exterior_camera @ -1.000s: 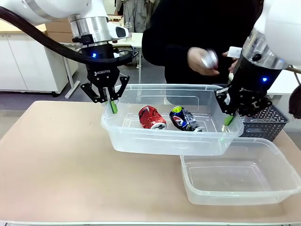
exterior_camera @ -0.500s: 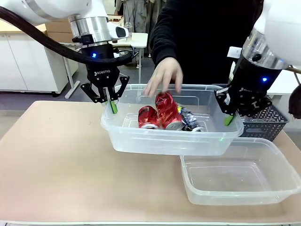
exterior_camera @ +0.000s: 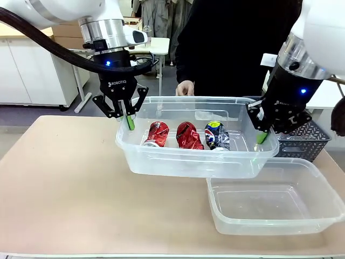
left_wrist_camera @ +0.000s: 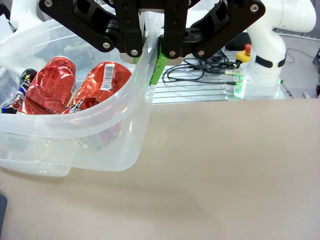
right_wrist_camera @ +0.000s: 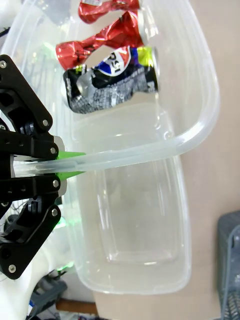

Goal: Sort the waste into each basket.
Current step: Offer the picked Organizing box to the human.

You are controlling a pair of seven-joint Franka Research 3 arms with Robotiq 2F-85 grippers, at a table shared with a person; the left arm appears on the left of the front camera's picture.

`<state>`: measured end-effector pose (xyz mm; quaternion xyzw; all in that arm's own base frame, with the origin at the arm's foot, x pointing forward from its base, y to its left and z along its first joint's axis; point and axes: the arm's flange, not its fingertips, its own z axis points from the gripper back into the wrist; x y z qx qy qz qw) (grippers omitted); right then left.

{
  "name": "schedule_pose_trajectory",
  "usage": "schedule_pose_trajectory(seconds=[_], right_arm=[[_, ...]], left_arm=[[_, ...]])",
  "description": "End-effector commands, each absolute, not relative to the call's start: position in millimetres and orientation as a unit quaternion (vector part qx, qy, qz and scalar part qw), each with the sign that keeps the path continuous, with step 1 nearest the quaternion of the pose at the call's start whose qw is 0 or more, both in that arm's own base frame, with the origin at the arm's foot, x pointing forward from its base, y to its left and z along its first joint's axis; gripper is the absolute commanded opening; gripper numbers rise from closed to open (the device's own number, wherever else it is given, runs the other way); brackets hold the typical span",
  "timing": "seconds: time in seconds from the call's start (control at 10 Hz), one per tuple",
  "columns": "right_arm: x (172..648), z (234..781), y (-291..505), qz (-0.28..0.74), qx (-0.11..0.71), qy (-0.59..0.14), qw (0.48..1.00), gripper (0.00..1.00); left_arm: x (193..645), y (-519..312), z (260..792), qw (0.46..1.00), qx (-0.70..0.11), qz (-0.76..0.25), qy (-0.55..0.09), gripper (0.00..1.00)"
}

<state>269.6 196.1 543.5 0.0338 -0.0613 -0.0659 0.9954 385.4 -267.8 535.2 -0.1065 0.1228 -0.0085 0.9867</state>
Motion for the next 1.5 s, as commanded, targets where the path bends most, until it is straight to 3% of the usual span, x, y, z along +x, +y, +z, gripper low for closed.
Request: schedule_pose_trajectory(seconds=[0.0,0.6,0.9,1.1,1.4], right_arm=[[271,546,199,-0.059,0.035,-0.056,0.996,0.04],[270,544,196,-0.066,0.034,-0.061,0.995,0.04],[348,538,213,-0.021,0.025,-0.003,0.999,0.04],[405,526,212,0.000,0.031,0.010,0.999,0.04],[450,503,222,0.029,0.025,0.044,0.998,0.04]], left_arm=[[383,-266,541,0.986,-0.116,-0.003,0.117,0.05],[385,-268,535,0.987,-0.107,-0.009,0.123,0.05],[446,-285,534,0.990,-0.119,0.038,0.072,0.05],[499,-299,520,0.989,-0.114,0.056,0.073,0.05],[534,-308,516,0.987,-0.107,0.077,0.096,0.05]])
